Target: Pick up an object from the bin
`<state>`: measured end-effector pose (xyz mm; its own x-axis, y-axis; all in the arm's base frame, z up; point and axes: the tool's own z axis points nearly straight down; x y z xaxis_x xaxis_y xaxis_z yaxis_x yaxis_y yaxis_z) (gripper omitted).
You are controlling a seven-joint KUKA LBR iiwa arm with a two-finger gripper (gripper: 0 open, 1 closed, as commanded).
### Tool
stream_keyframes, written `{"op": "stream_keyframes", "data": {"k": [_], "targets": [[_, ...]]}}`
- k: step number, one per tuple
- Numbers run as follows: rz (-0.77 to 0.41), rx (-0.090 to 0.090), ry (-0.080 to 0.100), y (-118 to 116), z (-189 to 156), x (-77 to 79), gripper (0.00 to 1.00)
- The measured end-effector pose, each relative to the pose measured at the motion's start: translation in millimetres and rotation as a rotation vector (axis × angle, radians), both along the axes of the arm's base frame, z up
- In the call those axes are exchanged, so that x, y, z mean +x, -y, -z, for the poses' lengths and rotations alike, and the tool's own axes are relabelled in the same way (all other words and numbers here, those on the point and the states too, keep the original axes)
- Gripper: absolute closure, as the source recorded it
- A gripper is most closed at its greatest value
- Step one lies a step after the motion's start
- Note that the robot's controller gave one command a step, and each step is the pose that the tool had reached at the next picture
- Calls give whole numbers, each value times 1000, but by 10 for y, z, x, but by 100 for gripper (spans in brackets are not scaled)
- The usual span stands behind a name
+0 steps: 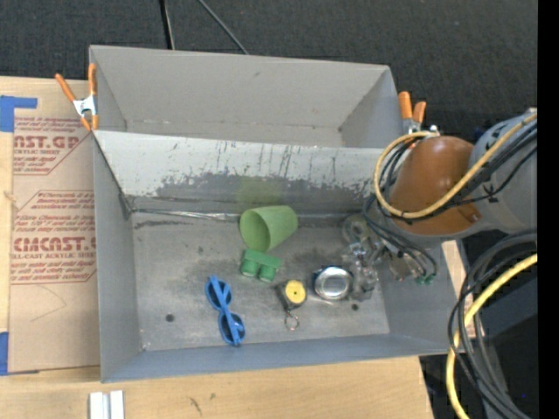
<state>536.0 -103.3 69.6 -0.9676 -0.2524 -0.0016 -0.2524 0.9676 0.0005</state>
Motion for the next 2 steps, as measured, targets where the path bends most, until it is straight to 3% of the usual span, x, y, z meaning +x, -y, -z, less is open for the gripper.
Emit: {"op": "stream_keyframes", "data": {"k": [1, 2], "targets": [[-151, -1, 11, -568, -1465, 414, 100], [-396, -1, 2, -98, -1448, 268, 100]]}}
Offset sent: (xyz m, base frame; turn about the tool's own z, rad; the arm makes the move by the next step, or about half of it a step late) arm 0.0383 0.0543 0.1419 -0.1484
